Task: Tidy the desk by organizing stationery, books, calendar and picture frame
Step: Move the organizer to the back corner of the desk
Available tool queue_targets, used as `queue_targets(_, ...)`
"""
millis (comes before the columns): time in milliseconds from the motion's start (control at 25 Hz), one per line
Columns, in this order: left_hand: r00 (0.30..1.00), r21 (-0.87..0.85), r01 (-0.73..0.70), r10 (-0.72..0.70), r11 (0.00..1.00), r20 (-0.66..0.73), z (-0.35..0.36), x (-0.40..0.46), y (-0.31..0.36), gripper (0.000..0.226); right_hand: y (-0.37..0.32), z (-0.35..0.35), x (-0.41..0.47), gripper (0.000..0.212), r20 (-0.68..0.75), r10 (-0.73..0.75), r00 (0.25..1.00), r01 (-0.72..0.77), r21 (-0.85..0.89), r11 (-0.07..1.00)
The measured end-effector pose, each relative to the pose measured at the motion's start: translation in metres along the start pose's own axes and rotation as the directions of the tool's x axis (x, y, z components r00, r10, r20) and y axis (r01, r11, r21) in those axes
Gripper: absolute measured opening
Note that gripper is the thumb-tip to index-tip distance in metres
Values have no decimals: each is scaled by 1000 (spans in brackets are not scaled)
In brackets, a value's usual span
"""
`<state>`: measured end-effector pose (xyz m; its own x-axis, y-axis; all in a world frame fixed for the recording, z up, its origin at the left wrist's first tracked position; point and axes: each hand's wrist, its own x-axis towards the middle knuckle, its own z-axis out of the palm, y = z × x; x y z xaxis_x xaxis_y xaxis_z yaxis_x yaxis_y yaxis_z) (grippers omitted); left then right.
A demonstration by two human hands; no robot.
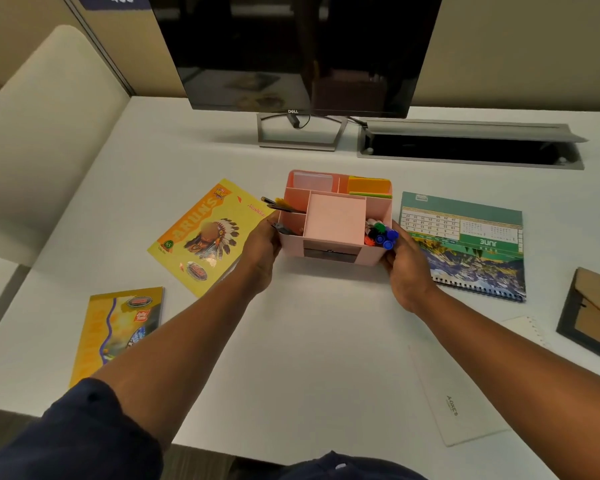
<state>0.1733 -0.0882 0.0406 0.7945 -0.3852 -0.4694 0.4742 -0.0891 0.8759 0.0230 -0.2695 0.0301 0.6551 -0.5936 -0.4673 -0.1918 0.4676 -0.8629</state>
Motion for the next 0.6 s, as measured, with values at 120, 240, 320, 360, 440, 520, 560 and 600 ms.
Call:
queue_targets(120, 999, 43, -32, 32, 999, 9, -6, 3, 12, 30, -6, 5, 1, 36, 16, -22, 1000, 23, -67, 997)
queue_targets(240, 998, 65, -63, 63, 996, -5, -22, 13, 32, 33, -24, 29, 5, 35, 44, -63, 997, 69, -174, 982)
queue_targets(320, 996, 71, -84, 86, 994, -21, -42, 24, 51, 33, -35, 53, 13, 35, 100, -89, 991, 110, -229, 967)
queue_targets(360, 994, 85, -103, 106, 991, -26, -54, 30, 62, 33, -39, 68, 19, 36, 134, -94, 987, 125, -246, 961)
queue_targets(440, 990, 106, -129, 135, 986, -50, -81, 43, 81, 35, -43, 97, 29, 37, 203, -98, 974, 151, -263, 953)
queue_targets(520, 982, 142, -152, 165, 978, -87, -111, 54, 98, 37, -43, 132, 38, 36, 266, -93, 960, 166, -270, 949)
queue_targets(560, 977, 153, -159, 178, 975, -119, -130, 62, 107, 38, -44, 153, 43, 34, 290, -89, 953, 173, -278, 945)
queue_targets(600, 971, 155, -160, 183, 975, -152, -147, 69, 116, 37, -43, 173, 50, 32, 309, -86, 947, 179, -285, 942)
